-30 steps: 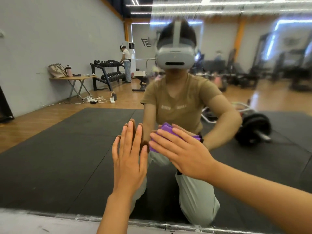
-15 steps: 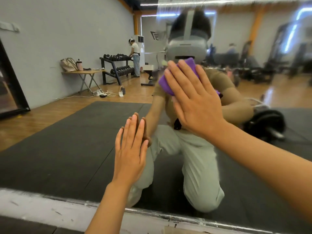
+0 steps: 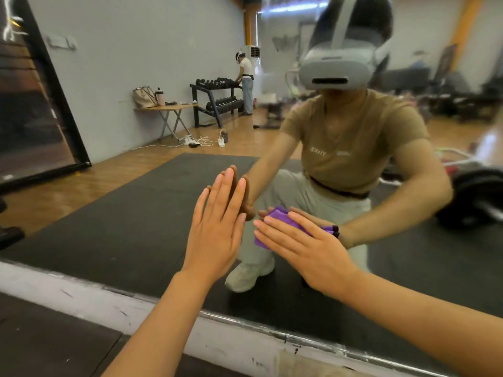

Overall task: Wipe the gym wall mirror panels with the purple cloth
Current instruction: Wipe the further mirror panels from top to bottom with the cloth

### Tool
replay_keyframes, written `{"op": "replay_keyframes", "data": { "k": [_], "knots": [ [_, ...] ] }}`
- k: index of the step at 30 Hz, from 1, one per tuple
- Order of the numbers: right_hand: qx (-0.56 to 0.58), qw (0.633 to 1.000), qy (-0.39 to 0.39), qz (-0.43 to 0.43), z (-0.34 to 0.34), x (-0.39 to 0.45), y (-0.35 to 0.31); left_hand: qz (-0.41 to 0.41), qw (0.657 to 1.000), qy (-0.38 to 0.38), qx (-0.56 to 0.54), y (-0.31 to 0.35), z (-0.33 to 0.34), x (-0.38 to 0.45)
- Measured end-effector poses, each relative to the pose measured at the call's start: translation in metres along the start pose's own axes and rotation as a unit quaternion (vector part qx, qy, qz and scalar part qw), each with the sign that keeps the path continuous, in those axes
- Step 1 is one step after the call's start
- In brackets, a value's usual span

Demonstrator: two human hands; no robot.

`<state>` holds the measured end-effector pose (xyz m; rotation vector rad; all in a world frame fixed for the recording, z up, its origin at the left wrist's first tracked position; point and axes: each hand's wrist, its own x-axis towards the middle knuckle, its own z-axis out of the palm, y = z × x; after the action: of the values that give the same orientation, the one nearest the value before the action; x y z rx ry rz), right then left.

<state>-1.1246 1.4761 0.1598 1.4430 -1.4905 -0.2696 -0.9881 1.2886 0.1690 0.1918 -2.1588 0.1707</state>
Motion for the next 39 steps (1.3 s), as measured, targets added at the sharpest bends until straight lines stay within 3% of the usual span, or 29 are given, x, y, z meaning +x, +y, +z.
{"op": "replay_keyframes", "data": {
  "k": [3, 6, 11, 15, 19, 22, 25, 27, 29, 34, 36, 39],
  "knots": [
    [0.009, 0.994, 0.071, 0.077, -0.020, 0.019, 0.025, -0.011, 1.000, 0.007, -0.024, 0.003, 0.006, -0.009],
    [-0.004, 0.966, 0.168, 0.194, -0.032, 0.043, 0.045, -0.009, 0.999, 0.024, -0.026, 0.001, 0.018, -0.020],
    [-0.028, 0.949, 0.215, 0.231, -0.017, 0.047, 0.027, 0.027, 0.997, 0.076, -0.022, -0.013, 0.041, -0.027],
    [-0.029, 0.968, 0.169, 0.184, 0.006, 0.025, -0.007, 0.030, 0.994, 0.099, -0.041, -0.011, 0.052, -0.023],
    [-0.077, 0.995, 0.035, 0.049, 0.034, -0.026, -0.056, 0.031, 0.993, 0.100, -0.060, -0.010, 0.057, -0.022],
    [-0.106, 0.992, -0.061, -0.023, 0.037, -0.047, -0.073, 0.024, 0.994, 0.083, -0.066, -0.009, 0.057, -0.021],
    [-0.098, 0.992, -0.070, -0.044, 0.031, -0.043, -0.064, 0.025, 0.994, 0.074, -0.076, -0.009, 0.056, -0.023],
    [-0.082, 0.996, -0.026, -0.023, 0.021, -0.024, -0.045, 0.028, 0.993, 0.077, -0.089, -0.011, 0.056, -0.023],
    [-0.052, 0.996, 0.050, 0.056, 0.004, 0.011, -0.013, 0.027, 0.990, 0.089, -0.102, -0.013, 0.059, -0.025],
    [-0.047, 0.948, 0.199, 0.244, -0.036, 0.100, 0.054, 0.009, 0.989, 0.133, -0.065, -0.014, 0.070, -0.036],
    [-0.046, 0.942, 0.213, 0.255, -0.031, 0.103, 0.047, 0.002, 0.989, 0.135, -0.060, -0.014, 0.073, -0.037],
    [-0.039, 0.965, 0.180, 0.189, -0.008, 0.071, 0.011, 0.011, 0.988, 0.140, -0.065, -0.014, 0.074, -0.037]
  ]
}}
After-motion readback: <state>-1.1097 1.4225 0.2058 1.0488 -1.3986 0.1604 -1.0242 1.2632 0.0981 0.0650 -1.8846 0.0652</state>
